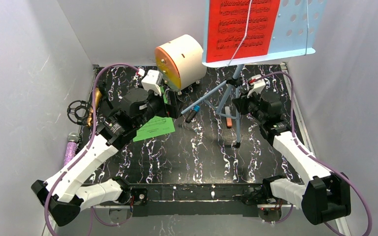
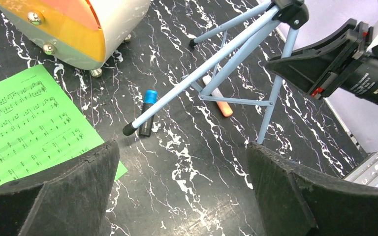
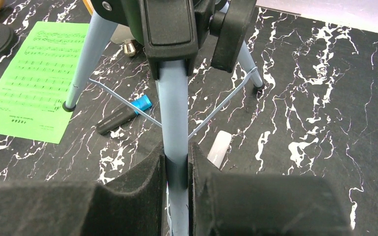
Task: Pack up the instrument practice props
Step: Adjust the music stand at the center of the board.
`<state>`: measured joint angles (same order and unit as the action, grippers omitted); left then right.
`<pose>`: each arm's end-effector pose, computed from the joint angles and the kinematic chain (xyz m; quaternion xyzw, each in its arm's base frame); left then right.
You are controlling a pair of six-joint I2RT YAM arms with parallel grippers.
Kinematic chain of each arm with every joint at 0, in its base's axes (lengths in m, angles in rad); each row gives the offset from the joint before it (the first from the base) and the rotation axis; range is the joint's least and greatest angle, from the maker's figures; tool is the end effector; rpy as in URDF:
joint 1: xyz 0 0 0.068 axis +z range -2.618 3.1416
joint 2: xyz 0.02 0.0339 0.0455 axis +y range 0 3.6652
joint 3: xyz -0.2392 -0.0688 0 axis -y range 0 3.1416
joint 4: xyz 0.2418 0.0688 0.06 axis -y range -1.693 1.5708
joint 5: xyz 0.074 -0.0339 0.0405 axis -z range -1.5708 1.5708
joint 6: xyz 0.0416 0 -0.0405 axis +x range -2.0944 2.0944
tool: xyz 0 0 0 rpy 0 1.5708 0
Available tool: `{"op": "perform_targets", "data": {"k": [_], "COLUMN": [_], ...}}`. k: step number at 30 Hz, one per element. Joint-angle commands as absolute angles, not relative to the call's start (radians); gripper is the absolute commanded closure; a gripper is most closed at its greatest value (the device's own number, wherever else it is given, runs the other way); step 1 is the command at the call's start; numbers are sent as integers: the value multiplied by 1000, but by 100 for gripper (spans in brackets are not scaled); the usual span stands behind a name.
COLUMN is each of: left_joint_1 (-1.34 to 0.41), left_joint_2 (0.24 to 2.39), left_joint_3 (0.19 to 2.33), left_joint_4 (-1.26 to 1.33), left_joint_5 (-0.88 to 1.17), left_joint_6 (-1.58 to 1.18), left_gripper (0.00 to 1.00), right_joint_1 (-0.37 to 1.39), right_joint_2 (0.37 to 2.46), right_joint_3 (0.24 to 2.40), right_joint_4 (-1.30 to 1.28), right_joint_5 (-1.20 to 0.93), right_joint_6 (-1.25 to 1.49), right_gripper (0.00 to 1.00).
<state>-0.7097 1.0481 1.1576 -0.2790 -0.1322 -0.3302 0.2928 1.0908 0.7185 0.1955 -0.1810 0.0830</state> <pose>0.1917 -0.1574 0.3874 0.1020 0.7571 -0.2758 0.5834 0.2561 0.0850 0.2734 -0.1377 0.7534 0.1875 0.6151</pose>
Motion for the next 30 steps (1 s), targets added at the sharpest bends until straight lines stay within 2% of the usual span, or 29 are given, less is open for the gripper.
{"op": "perform_targets", "data": {"k": [1,6,24,27,30], "left_joint_1": [-705,-705,-706,-706,-706], "left_joint_2": [1017,1008,1032,1047,1048], "left_joint_3": [1200,1191,1303,1339,1376], "left_joint_4": [-311,-313,-299,-284,-262], "left_joint_5": [-161,-177,-170,-140,-119], "left_joint_6": [-334,-337,-363,-377,-403], "left_gripper": [2,2,2,2,2], "right_joint_1": [369,438,441,442,442], "right_joint_2": [1109,1143,1161,1163,1150], "right_joint_3": [760,808,841,841,853], "right_joint_4": [177,123,69,66,52], "right_joint_5": [-140,-34,141,138,120], "right_joint_6": [58,2,-50,-22,19], "right_gripper": [99,99,98,72,33]}}
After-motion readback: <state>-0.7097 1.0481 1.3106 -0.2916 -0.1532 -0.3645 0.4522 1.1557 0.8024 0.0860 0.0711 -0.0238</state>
